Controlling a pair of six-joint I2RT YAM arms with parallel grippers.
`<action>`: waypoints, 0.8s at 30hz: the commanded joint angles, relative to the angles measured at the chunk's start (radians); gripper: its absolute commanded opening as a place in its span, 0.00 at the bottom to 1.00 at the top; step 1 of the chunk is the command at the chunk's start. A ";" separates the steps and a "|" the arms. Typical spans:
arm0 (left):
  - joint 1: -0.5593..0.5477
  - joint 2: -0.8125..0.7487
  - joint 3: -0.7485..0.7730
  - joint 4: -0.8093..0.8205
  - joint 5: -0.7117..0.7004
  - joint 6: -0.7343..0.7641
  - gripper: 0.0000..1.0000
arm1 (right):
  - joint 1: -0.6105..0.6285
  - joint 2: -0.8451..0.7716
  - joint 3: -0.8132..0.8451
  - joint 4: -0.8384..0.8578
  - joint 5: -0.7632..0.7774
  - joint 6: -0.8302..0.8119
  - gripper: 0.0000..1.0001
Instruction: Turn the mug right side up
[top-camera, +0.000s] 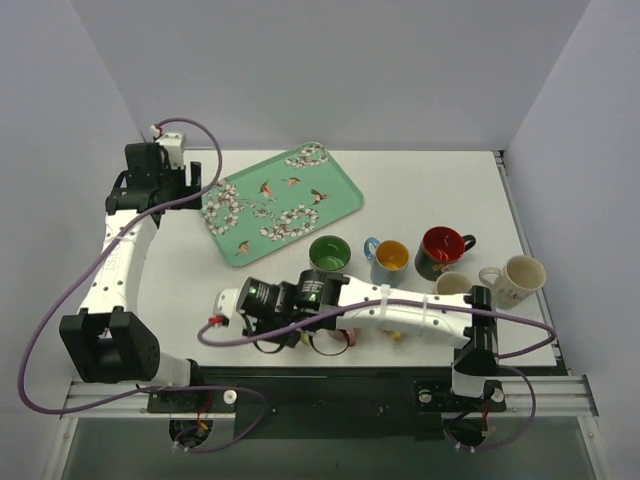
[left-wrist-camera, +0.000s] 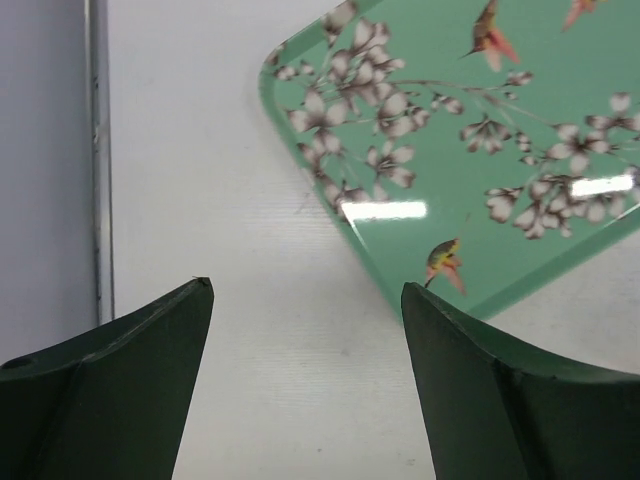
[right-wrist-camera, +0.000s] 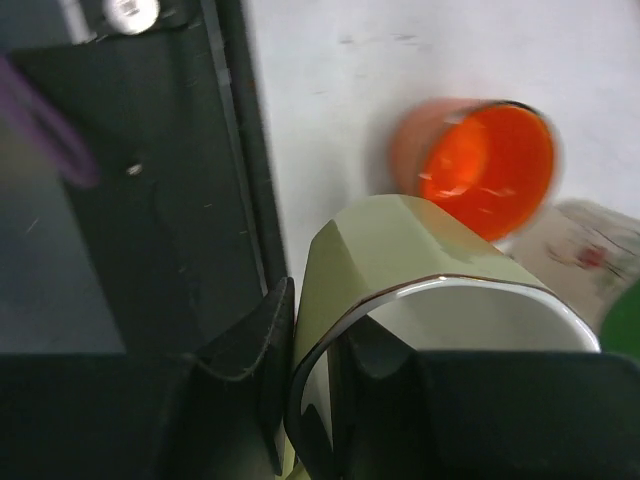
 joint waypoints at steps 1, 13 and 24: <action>0.092 -0.046 -0.046 0.106 -0.014 0.035 0.86 | 0.048 0.054 0.036 -0.088 -0.165 -0.145 0.00; 0.138 -0.067 -0.152 0.170 -0.045 0.057 0.86 | 0.065 0.281 0.066 -0.048 -0.149 -0.237 0.00; 0.138 -0.055 -0.171 0.178 -0.020 0.048 0.87 | -0.045 0.294 -0.047 0.102 -0.148 -0.211 0.00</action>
